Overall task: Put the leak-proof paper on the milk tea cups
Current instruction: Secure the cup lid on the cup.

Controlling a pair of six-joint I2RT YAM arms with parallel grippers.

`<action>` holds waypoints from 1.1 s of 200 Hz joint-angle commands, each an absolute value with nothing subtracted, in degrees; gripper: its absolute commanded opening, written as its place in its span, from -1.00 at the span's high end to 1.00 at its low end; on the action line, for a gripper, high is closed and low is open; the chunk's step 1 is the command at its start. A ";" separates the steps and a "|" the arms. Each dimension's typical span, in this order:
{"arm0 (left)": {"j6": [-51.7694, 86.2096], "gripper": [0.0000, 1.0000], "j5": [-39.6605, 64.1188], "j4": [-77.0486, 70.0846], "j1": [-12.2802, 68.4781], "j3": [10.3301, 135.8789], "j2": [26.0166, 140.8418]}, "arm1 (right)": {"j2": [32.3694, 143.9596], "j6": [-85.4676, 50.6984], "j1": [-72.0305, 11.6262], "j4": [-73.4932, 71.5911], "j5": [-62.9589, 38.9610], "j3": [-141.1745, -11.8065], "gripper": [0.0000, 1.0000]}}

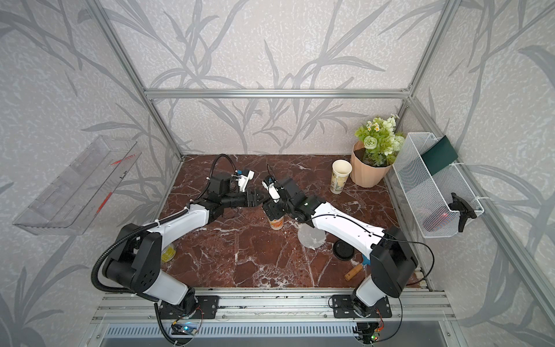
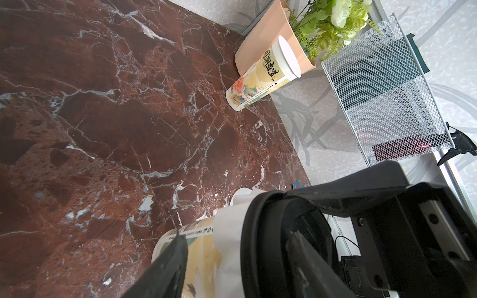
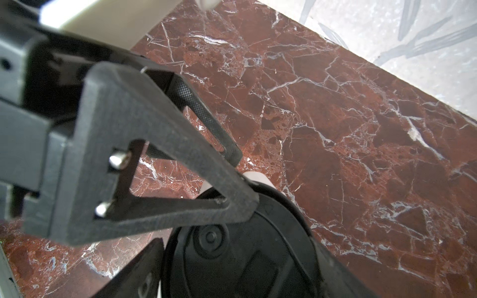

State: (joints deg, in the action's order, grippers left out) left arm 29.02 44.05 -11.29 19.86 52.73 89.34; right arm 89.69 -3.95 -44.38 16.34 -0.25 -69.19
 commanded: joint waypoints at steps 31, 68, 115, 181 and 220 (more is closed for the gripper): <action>24.06 -0.16 40.36 -2.52 19.29 49.67 91.18 | 89.49 -7.88 -44.30 20.47 -0.53 -60.73 -0.73; 22.29 -0.17 37.99 -0.79 19.49 49.10 91.22 | 89.29 -9.38 -43.86 16.30 -1.52 -57.40 -0.72; 20.32 -0.17 35.12 1.05 20.54 49.36 92.55 | 87.84 -13.55 -43.56 7.08 -3.07 -49.82 -0.72; 19.21 -0.15 31.39 1.49 21.27 47.30 93.83 | 85.46 -21.22 -42.38 -9.14 -4.75 -38.81 -0.71; 18.81 -0.15 31.32 2.45 21.27 47.66 93.59 | 82.60 -28.54 -39.74 -18.32 -7.34 -34.10 -0.63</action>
